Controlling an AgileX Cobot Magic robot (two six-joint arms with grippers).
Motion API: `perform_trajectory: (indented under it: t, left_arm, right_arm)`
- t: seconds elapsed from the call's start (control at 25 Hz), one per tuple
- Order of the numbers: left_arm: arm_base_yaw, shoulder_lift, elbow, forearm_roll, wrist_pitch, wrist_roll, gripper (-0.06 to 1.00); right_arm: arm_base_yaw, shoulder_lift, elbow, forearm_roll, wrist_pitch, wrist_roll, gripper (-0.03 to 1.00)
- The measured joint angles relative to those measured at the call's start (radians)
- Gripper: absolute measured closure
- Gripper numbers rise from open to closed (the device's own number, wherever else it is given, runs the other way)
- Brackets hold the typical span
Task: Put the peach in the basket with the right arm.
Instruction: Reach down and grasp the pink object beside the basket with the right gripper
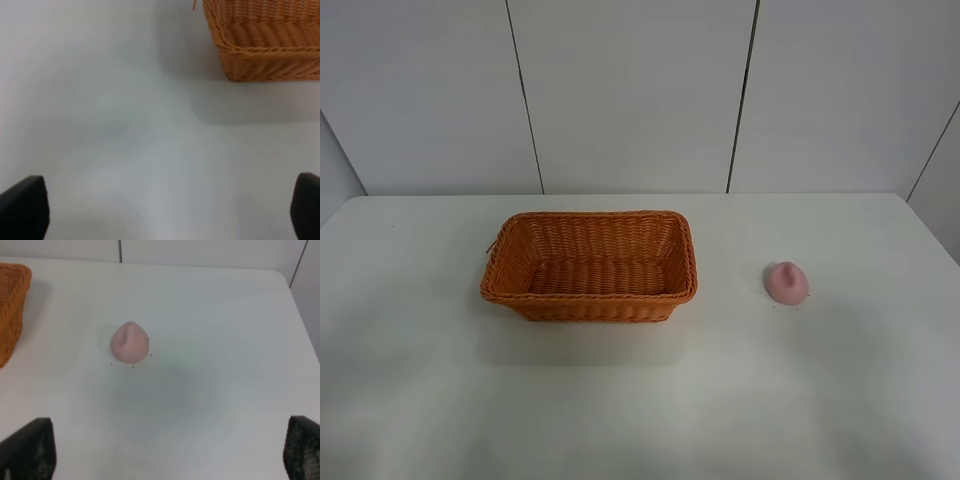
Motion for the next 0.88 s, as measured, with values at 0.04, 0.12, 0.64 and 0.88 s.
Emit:
perform_trajectory:
  t: [0.04,0.12,0.64,0.88]
  left_arm:
    - [0.000,0.000,0.000,0.000,0.000,0.000,-0.05]
    - [0.000,0.000,0.000,0.000,0.000,0.000,-0.05]
    - [0.000,0.000,0.000,0.000,0.000,0.000,-0.05]
    - [0.000,0.000,0.000,0.000,0.000,0.000,-0.05]
  right_arm:
    - [0.000,0.000,0.000,0.000,0.000,0.000,0.27]
    - [0.000,0.000,0.000,0.001,0.000,0.000,0.27]
    - [0.000,0.426,-0.116,0.005,-0.012,0.010,0.27]
    - [0.000,0.945,-0.321,0.007,-0.063,0.011,0.27]
